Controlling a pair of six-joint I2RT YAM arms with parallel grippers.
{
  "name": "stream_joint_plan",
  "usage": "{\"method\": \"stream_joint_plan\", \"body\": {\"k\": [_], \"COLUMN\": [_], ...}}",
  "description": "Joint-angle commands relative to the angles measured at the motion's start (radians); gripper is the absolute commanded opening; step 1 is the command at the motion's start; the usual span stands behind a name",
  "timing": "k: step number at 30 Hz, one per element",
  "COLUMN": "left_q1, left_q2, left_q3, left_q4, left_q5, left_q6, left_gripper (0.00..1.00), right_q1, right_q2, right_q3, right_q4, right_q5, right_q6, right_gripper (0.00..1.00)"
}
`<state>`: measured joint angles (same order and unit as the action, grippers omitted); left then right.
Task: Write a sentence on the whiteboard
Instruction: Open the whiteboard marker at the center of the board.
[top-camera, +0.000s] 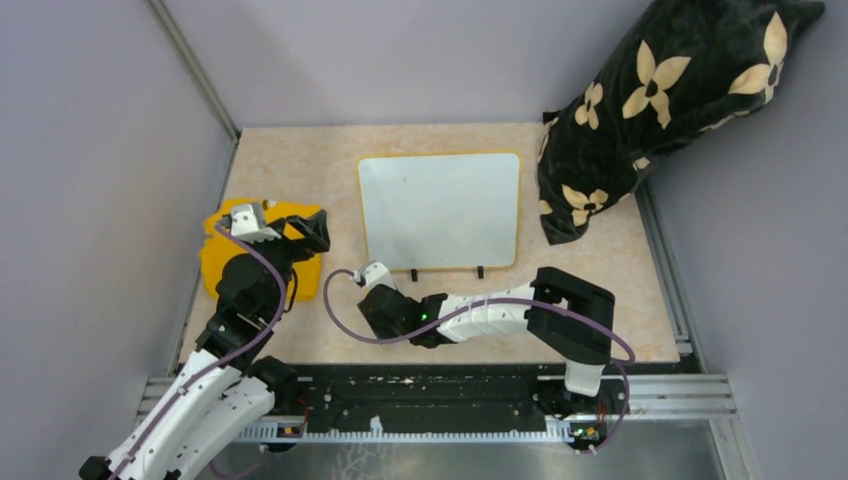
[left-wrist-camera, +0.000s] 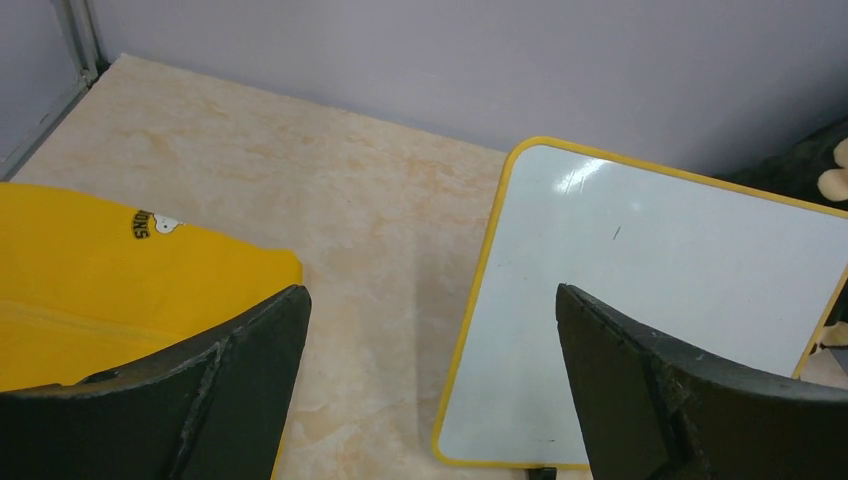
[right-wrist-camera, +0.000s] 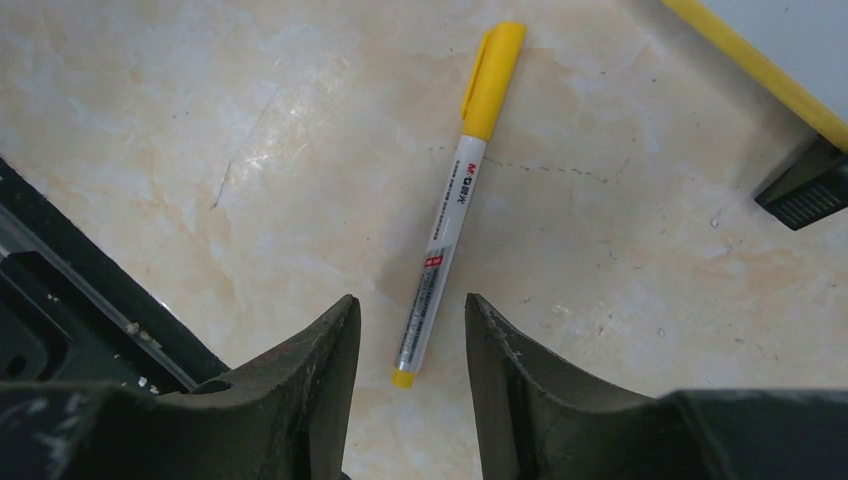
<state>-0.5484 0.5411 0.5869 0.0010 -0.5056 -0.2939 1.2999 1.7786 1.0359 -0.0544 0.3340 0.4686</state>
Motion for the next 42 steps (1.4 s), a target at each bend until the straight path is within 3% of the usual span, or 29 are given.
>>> {"method": "stream_joint_plan", "body": {"k": [1, 11, 17, 23, 34, 38, 42], "left_q1": [-0.004, -0.004, -0.003, -0.004, -0.004, -0.004, -0.004], "left_q2": [-0.003, -0.004, -0.004, -0.004, 0.013, 0.020, 0.017], "left_q3": [-0.010, -0.009, -0.009, -0.010, -0.001, 0.004, 0.004], "left_q4": [0.028, 0.028, 0.028, 0.028, 0.028, 0.025, 0.025], "left_q5": [-0.034, -0.041, -0.042, -0.043, 0.002, 0.017, 0.021], "left_q6": [0.007, 0.007, 0.009, 0.010, 0.012, 0.012, 0.013], "left_gripper": [0.98, 0.98, 0.98, 0.98, 0.98, 0.98, 0.98], "right_q1": [0.009, 0.008, 0.005, -0.001, -0.008, -0.008, -0.014], "right_q2": [0.035, 0.096, 0.088, -0.005, -0.261, -0.313, -0.316], "right_q3": [0.061, 0.094, 0.070, -0.041, -0.231, -0.227, -0.186], "right_q4": [-0.025, -0.054, -0.079, -0.105, -0.201, -0.161, -0.100], "right_q5": [-0.004, 0.004, 0.028, 0.062, 0.087, 0.052, -0.005], "right_q6": [0.008, 0.002, -0.001, 0.015, 0.034, 0.001, -0.042], "right_gripper": [0.42, 0.38, 0.28, 0.21, 0.20, 0.25, 0.52]}}
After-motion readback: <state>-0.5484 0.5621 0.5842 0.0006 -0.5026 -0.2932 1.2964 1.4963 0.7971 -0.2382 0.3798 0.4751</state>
